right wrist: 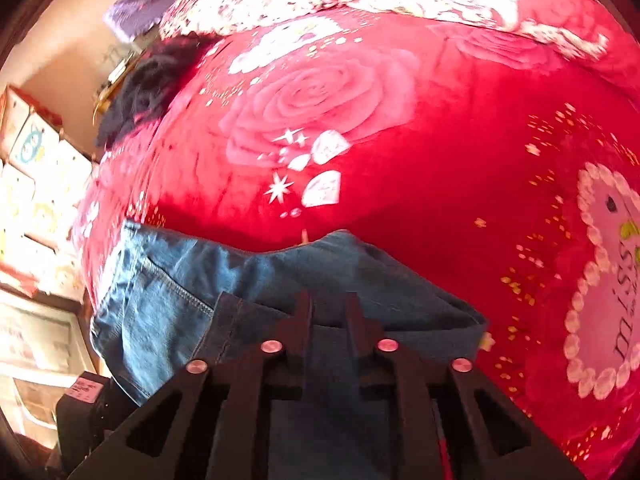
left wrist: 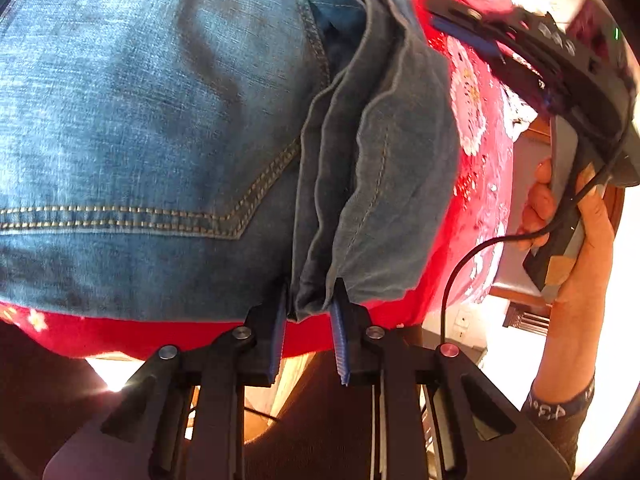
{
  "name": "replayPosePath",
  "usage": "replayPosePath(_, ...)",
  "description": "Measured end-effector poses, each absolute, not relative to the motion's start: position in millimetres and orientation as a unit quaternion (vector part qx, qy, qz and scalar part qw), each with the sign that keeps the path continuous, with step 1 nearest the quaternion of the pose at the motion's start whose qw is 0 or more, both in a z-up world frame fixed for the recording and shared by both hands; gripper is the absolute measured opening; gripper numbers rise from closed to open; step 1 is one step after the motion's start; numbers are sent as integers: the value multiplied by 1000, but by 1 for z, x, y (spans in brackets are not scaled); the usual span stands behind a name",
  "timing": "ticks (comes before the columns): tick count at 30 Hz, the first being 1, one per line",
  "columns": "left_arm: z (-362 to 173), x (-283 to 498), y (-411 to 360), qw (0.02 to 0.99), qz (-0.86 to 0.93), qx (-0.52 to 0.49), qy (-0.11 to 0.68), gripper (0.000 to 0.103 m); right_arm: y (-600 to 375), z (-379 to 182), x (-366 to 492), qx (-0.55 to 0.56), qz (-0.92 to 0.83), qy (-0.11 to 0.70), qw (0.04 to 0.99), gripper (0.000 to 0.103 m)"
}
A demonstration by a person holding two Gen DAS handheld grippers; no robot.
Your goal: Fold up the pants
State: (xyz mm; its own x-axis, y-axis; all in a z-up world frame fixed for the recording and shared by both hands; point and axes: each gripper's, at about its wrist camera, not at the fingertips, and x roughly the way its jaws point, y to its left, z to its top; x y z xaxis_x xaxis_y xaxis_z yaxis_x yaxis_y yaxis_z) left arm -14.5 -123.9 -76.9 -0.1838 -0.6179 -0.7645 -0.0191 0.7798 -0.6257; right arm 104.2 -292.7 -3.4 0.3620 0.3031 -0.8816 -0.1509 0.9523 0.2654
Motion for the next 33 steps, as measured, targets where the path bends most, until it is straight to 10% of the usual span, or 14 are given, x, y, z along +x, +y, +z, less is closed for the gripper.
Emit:
replayPosePath(8, -1, 5, -70, 679, -275, -288, 617, 20, -360, -19, 77, 113, 75, 559, 818, 40)
replayPosePath(11, -2, 48, -74, 680, -257, -289, 623, 47, -365, -31, 78, 150, 75, 555, 815, 41)
replayPosePath(16, -42, 101, -104, 643, -217, -289, 676, 48, -360, -43, 83, 182, 63, 552, 812, 41)
replayPosePath(18, -48, 110, -116, 633, -205, -277, 693, 39, -359, -46, 83, 185, 64, 551, 811, 38)
replayPosePath(19, -48, 111, -123, 634, -207, -277, 692, 16, -359, -46, 84, 183, 70, 550, 812, 33)
replayPosePath(20, -44, 113, -128, 639, -216, -278, 684, 13, -358, -44, 83, 180, 76, 544, 816, 16)
replayPosePath(33, -56, 113, -109, 667, -216, -215, 680, 13, -393, -39, 74, 268, 51, 506, 819, 26)
